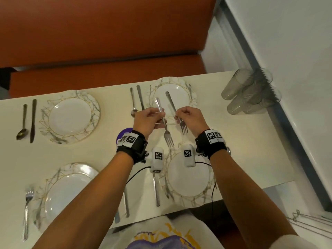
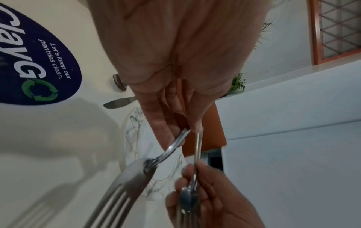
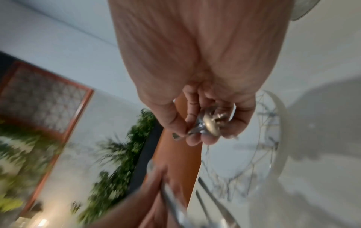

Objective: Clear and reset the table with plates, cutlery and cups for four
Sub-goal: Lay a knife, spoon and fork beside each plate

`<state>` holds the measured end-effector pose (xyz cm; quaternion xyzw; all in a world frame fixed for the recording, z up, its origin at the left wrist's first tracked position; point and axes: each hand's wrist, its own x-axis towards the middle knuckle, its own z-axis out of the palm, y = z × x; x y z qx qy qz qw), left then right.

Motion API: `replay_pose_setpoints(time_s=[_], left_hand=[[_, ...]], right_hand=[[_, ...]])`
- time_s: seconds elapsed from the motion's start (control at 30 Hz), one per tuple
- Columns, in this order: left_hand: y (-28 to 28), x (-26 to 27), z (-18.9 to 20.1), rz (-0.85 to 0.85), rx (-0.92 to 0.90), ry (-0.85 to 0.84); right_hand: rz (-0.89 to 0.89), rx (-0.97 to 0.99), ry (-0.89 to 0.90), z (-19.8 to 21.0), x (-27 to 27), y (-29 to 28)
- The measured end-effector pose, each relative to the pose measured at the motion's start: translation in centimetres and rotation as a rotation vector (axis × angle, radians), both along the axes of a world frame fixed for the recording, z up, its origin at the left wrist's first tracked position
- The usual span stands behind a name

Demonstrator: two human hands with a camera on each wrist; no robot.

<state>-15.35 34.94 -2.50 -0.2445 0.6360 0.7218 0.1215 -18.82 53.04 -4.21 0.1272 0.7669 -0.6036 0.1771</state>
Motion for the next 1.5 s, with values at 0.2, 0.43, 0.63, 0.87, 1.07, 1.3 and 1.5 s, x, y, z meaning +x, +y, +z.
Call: replay_pose_setpoints(time_s=[0.2, 0.43, 0.63, 0.87, 1.07, 1.3, 1.5], left_hand=[[0.2, -0.3, -1.8, 0.022, -0.006, -0.083], [-1.1, -0.1, -3.0, 0.072, -0.047, -0.123], [-2.1, -0.1, -3.5, 0.072, -0.054, -0.129], [-2.6, 0.1, -3.8, 0.068, -0.065, -0.138], [-2.9, 0.3, -3.9, 0.065, -0.07, -0.146], [-3.0, 0.9, -3.9, 0.074, -0.077, -0.166], [-3.2, 1.0, -3.9, 0.082, -0.076, -0.168]], right_hand=[[-0.322, 0.16, -0.009, -4.4, -5.4, 6.1], [-0.385, 0.379, -0.054, -8.4, -8.6, 8.5], [-0.314, 0.51, -0.037, -10.0, -10.2, 8.9], [-0.287, 0.52, -0.044, -9.3, -11.6, 8.9], [-0.287, 0.477, -0.049, -8.5, -13.0, 9.1], [-0.291, 0.428, -0.073, -8.1, -14.2, 9.1], [-0.269, 0.468, -0.07, -8.1, -14.6, 9.1]])
